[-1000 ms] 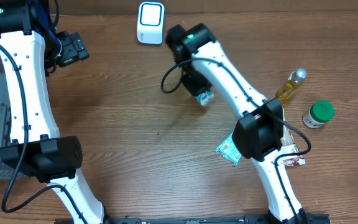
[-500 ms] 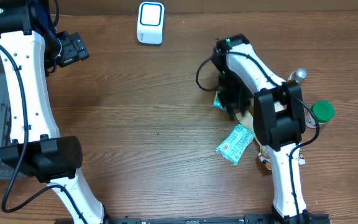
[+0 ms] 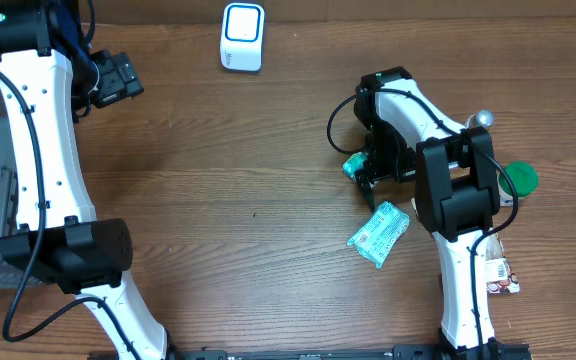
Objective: Scan the item barcode
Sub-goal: 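Carry the small teal packet back down and place it on the table, then open the right gripper and lift it away from the packet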
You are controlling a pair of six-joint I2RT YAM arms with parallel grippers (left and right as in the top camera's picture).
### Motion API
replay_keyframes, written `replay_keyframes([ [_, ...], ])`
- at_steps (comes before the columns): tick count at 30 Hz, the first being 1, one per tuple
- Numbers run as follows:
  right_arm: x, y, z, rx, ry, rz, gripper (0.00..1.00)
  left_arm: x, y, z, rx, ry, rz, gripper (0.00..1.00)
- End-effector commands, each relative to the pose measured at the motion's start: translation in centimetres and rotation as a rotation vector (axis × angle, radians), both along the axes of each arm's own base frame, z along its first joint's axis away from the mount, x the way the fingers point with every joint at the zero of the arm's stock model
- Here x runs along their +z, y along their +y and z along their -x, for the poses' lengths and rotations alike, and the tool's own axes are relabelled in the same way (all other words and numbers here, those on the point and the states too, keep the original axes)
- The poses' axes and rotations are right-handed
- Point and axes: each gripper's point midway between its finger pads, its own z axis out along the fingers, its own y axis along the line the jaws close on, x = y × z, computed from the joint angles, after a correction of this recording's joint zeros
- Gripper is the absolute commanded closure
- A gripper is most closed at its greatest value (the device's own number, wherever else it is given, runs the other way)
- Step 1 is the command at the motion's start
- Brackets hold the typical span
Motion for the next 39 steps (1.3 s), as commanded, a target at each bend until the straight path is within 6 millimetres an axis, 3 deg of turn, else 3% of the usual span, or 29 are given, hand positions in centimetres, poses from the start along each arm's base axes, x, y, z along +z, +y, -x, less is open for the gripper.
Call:
replay_keyframes([
  [1,4.7,0.5,-2.4,0.007,-0.180,-0.031,0.00,0.8,-0.1,0.4,-0.004,-0.016,-0.002,0.00],
  [6,8.8,1.5,-5.4,-0.006,-0.399,-0.095,0.00,0.8,-0.1,0.4,-0.004,-0.017,-0.002,0.01],
  [8,9.5,2.6,-7.2,-0.019,-0.494,-0.158,0.00,0.8,-0.1,0.4,-0.004,-0.016,-0.002,0.00],
  [10,9.6,5.4,-8.7,-0.056,-0.552,-0.306,0.00,0.8,-0.1,0.4,-0.004,-0.017,-0.002,0.00],
  [13,9.4,8.3,-9.6,-0.092,-0.565,-0.466,0.00,0.8,-0.1,0.4,-0.004,-0.016,-0.002,0.00],
  [19,7.5,9.3,-11.1,-0.086,-0.627,-0.504,0.00,0.8,-0.1,0.4,-0.004,-0.017,-0.002,0.00],
  [25,4.1,9.2,-10.1,-0.086,-0.599,-0.495,0.00,0.8,-0.1,0.4,-0.004,-0.017,-0.002,0.00],
  [28,2.7,8.0,-8.8,-0.084,-0.555,-0.433,0.00,0.8,-0.1,0.4,-0.004,-0.016,-0.002,0.00],
  [32,2.5,5.1,-7.4,-0.087,-0.520,-0.264,0.00,0.8,-0.1,0.4,-0.004,-0.017,-0.002,0.01],
  [39,2.7,4.2,-4.8,-0.092,-0.416,-0.225,0.00,0.8,-0.1,0.4,-0.004,-0.016,-0.002,0.00],
])
